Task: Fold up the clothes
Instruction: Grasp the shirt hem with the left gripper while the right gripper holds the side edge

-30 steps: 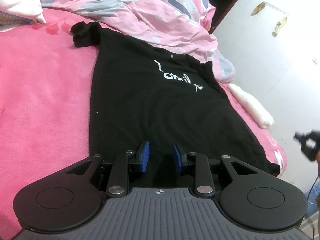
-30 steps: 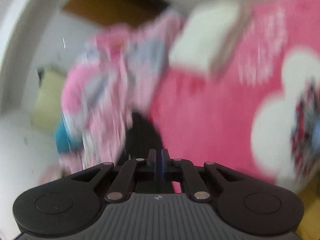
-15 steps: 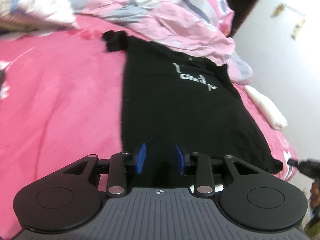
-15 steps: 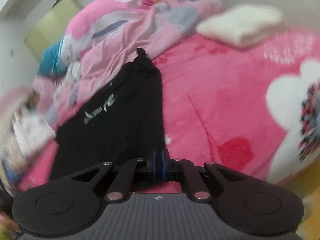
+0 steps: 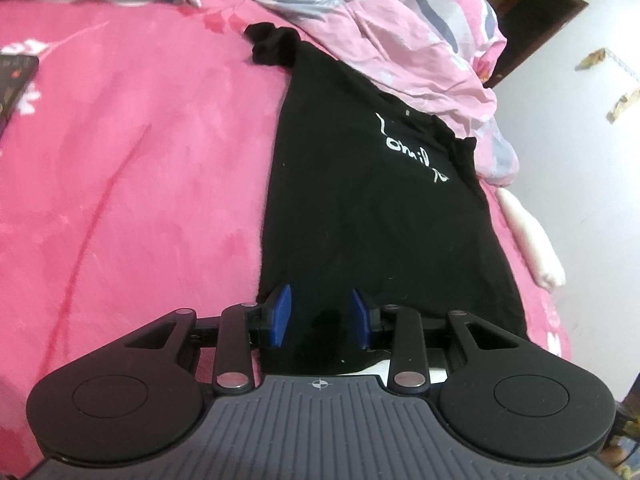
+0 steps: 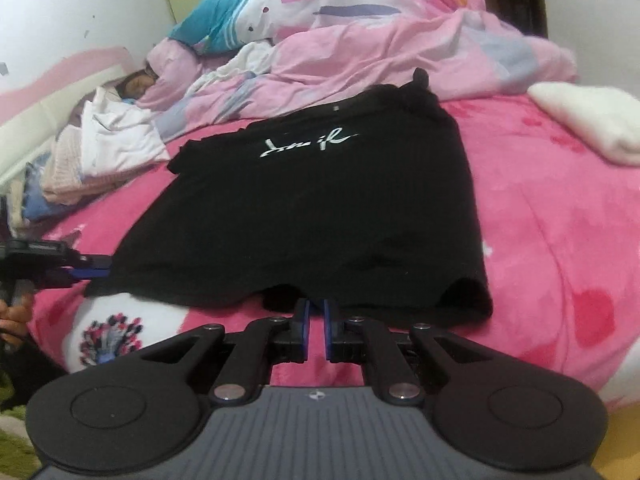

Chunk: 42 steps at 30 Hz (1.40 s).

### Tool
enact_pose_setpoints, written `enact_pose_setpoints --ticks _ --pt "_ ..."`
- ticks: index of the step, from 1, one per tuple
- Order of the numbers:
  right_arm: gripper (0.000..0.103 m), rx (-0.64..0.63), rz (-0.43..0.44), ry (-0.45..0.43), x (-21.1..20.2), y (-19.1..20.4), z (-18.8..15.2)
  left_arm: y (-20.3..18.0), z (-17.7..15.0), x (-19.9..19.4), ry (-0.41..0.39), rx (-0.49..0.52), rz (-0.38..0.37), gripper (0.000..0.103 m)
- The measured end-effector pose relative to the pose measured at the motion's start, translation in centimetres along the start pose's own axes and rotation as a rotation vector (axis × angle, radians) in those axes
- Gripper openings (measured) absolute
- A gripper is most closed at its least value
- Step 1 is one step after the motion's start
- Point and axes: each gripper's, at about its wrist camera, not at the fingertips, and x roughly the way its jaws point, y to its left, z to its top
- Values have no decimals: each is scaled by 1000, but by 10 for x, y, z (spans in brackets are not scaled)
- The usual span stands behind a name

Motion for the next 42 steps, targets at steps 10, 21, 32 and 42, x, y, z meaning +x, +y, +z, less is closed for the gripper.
enact_pose_setpoints --ticks 10,21,32,42 --pt "30 623 -49 -98 -16 -119 -8 7 -5 -4 45 -44 -36 33" --pt "26 242 -170 -55 4 -83 -19 -18 -11 3 30 102 101 4" --pt "1 -36 -261 -95 -7 -53 -16 -20 2 -48 -69 96 88 0" --pt "6 13 -245 0 -6 -70 -18 -6 2 -36 -9 48 41 0"
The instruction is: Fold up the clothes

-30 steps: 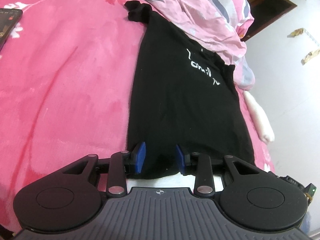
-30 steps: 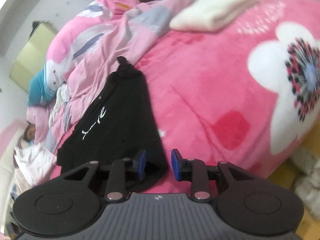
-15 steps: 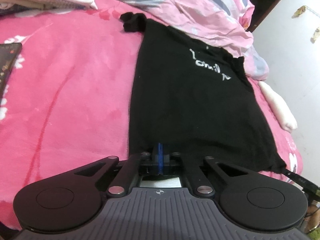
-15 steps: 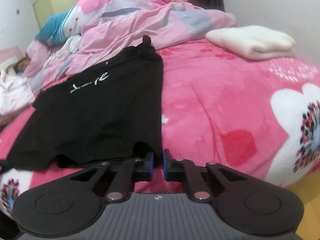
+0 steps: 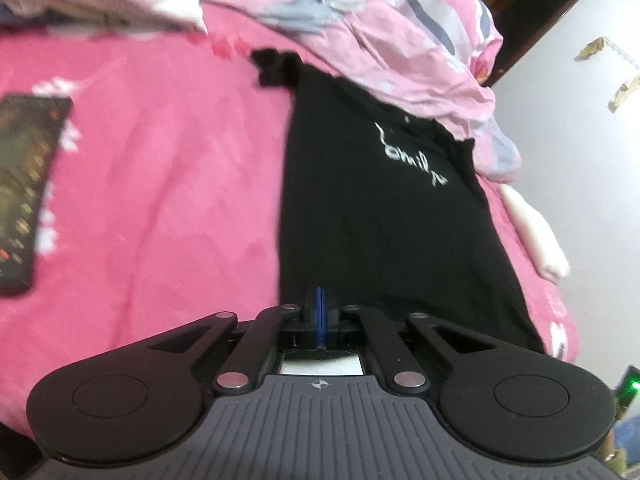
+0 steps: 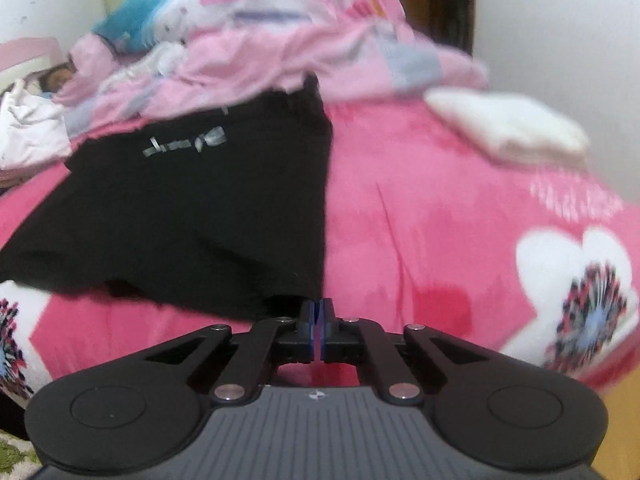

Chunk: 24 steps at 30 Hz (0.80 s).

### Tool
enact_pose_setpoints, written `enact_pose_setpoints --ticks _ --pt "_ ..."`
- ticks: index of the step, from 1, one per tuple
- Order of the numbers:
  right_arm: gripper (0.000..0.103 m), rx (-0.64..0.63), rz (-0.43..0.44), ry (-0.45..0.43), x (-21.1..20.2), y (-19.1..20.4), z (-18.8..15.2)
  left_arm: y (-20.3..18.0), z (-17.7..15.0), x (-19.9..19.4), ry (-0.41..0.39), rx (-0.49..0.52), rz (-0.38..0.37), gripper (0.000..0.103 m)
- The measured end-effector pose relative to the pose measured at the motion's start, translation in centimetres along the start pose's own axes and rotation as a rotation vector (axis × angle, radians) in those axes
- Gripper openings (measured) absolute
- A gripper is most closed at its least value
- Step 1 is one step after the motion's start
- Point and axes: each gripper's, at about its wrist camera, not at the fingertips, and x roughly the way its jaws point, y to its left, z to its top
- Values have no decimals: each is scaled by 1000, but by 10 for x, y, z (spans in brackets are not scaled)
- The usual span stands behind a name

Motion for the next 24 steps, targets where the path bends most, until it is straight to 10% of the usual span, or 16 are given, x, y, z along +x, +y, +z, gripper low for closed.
enact_pose_setpoints --ticks 5,12,18,24 --pt "38 208 168 -35 -15 -40 -4 4 0 3 9 -27 -43 3" --pt "39 560 327 -34 14 -93 6 0 -4 23 81 -24 -66 37" --pt "37 610 326 49 58 -96 24 -10 -11 37 108 38 -8 33" --pt "23 513 317 106 76 -72 36 -19 -15 40 92 92 59 6"
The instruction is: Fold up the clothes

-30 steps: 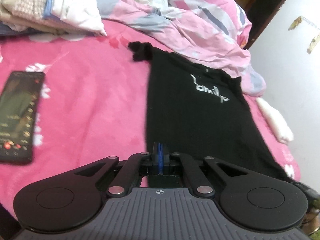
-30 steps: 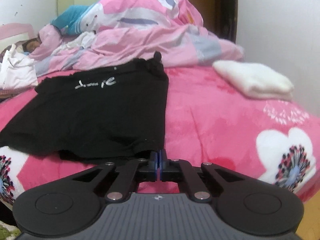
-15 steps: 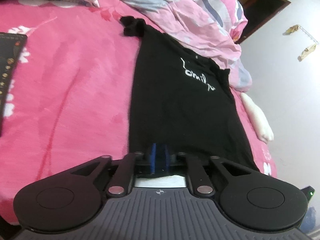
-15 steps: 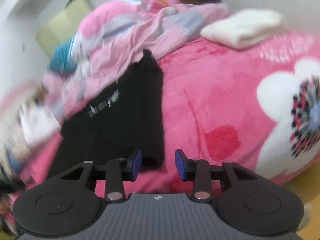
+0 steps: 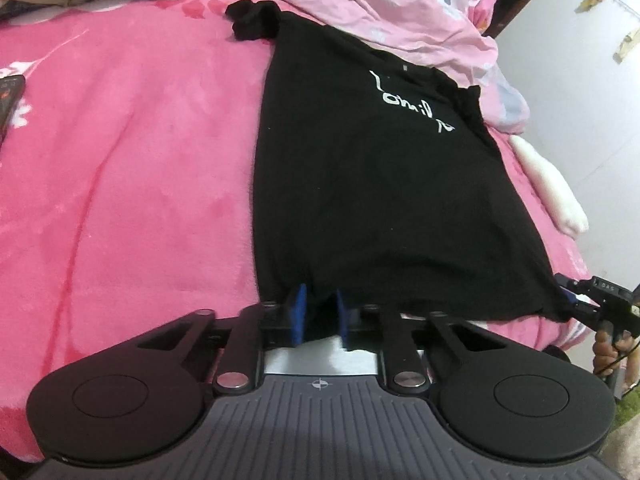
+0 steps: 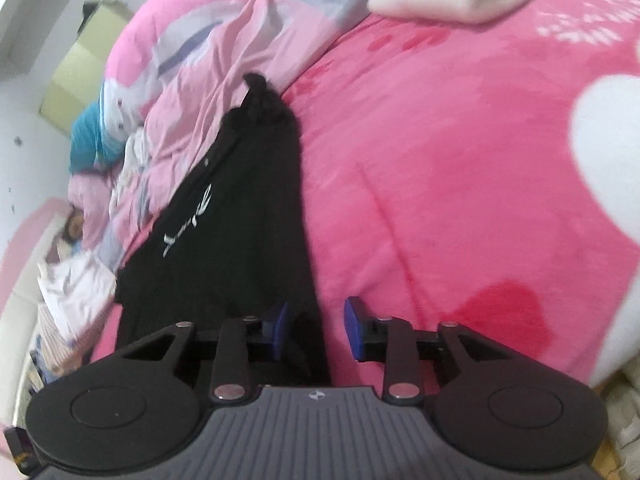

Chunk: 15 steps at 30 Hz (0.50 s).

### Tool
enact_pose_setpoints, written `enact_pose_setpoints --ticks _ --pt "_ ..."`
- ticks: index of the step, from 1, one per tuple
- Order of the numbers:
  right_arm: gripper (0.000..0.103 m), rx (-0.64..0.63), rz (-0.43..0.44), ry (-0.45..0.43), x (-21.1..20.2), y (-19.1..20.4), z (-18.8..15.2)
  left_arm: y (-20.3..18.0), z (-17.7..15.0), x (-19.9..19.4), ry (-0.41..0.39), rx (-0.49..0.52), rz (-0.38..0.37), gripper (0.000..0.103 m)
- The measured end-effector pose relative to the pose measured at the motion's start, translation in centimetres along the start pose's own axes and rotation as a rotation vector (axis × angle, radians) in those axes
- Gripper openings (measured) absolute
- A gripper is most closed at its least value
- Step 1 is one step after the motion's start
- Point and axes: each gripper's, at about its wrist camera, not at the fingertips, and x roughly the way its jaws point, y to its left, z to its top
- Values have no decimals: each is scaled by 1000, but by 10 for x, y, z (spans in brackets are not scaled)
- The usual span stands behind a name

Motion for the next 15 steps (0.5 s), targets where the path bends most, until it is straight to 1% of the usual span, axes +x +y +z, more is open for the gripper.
enact_pose_setpoints --ticks 1,2,3,5,10,12,15 --pt "18 -16 -9 4 1 4 -1 -2 -1 0 -7 4 9 4" --pt "7 -31 -18 7 2 8 -3 -4 -1 -1 -14 11 16 2" --pt "2 -46 -28 9 2 12 -5 -7 0 -3 -20 17 20 1" --pt "2 -51 -26 -4 -4 16 -5 -7 3 -12 -36 3 2 0" --pt "1 -64 9 -92 -38 24 2 0 14 -50 -96 -33 -44 0" --pt "1 -66 10 -99 -44 24 5 3 16 -58 -104 -32 -50 0" --pt "1 -50 4 -88 -45 20 9 6 15 -59 -88 -35 -50 0"
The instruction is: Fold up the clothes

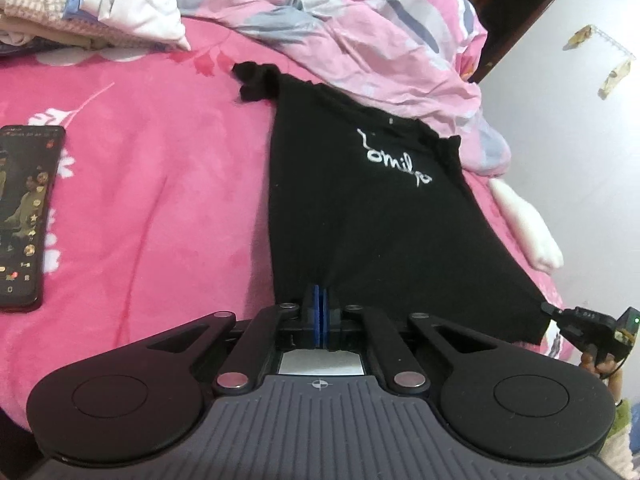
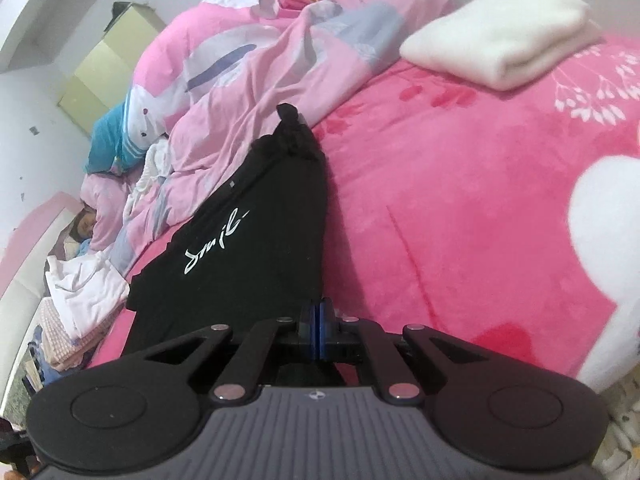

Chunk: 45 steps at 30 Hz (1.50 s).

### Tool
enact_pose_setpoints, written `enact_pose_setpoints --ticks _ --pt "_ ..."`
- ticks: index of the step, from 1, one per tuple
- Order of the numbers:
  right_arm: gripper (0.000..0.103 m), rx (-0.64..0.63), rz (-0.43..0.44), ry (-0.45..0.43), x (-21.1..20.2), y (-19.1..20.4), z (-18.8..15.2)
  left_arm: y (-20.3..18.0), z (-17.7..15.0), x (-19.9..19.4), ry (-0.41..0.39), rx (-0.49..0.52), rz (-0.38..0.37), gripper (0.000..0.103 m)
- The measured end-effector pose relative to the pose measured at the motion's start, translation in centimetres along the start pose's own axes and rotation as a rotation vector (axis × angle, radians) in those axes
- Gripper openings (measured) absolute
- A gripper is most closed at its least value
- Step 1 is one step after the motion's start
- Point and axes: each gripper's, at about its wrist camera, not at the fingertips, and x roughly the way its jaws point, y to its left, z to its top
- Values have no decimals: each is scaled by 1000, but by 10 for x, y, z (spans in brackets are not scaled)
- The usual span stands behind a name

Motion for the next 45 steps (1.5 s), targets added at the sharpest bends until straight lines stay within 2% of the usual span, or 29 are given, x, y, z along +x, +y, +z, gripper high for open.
enact_pose_setpoints --ticks 6,11,13,15,18,23,25,26,29,32,38,40,44,45 --pt "1 44 -27 42 16 -18 -3 8 -10 21 69 -12 3 0" --pt "5 161 35 55 15 -39 -13 18 -14 36 100 -66 -45 0" --pt "14 170 55 45 6 -43 -18 21 -14 36 101 -77 -67 1" --pt "37 167 62 44 -1 -45 -24 23 -14 37 101 -91 -87 2" --pt "39 120 58 66 -4 -41 -34 27 -15 41 110 -115 -107 4" --pt "39 -18 21 73 5 -23 -50 31 -23 50 111 -152 -105 5" --pt "20 -93 -9 65 4 -12 -54 29 -25 50 92 -152 -93 4" --pt "7 -110 -16 69 3 -8 -55 26 -25 48 82 -146 -82 2" --pt "6 -135 -11 18 -13 5 -52 21 -20 36 51 -154 -107 0" --pt "6 -127 68 -45 -43 17 -43 16 -13 12 21 -158 -171 0" --pt "6 -36 146 11 -63 16 -32 6 -9 -20 15 -116 -210 0" --pt "6 -32 137 7 -67 12 -29 5 -12 -19 25 -101 -196 0" --pt "6 59 5 107 -40 -20 -35 10 -22 1 80 -88 -136 0" --pt "6 68 -1 110 -37 -23 -38 10 -24 7 97 -86 -124 0"
